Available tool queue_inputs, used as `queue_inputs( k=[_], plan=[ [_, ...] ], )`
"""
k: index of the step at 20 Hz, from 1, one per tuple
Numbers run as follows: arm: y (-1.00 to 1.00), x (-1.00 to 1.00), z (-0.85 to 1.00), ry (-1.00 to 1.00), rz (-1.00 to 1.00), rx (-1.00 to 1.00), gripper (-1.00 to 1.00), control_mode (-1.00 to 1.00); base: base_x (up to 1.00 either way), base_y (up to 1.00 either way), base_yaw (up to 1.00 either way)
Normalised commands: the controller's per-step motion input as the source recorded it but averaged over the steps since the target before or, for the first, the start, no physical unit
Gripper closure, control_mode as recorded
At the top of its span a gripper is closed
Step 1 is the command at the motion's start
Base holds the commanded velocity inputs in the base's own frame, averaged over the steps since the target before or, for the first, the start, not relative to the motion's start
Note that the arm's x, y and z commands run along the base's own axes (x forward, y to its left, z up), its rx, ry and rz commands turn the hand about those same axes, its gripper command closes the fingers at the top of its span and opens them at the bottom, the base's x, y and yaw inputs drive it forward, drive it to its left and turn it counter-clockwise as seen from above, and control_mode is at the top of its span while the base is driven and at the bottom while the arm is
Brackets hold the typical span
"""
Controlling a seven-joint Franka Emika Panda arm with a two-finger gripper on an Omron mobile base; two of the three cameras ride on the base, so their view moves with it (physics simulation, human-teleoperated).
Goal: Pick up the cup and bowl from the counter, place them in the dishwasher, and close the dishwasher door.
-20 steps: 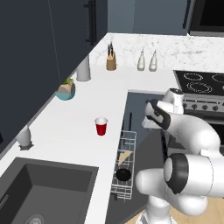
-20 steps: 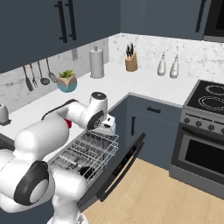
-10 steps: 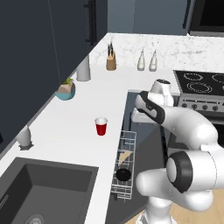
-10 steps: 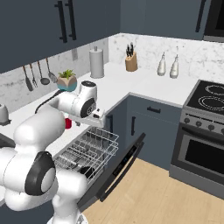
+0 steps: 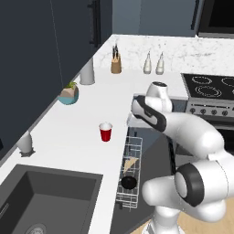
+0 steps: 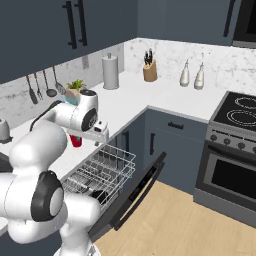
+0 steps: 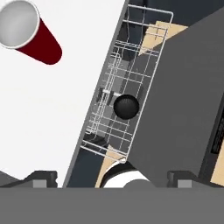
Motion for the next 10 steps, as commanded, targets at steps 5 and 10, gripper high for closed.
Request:
queue_inputs(
  k=[5, 10],
  plan=[
    [0.5, 0.18, 0.0, 0.0, 0.0, 0.0, -1.0, -1.0, 0.0, 0.0, 0.0],
    [0.53, 0.44, 0.0, 0.0, 0.0, 0.0, -1.0, -1.0, 0.0, 0.0, 0.0]
  ],
)
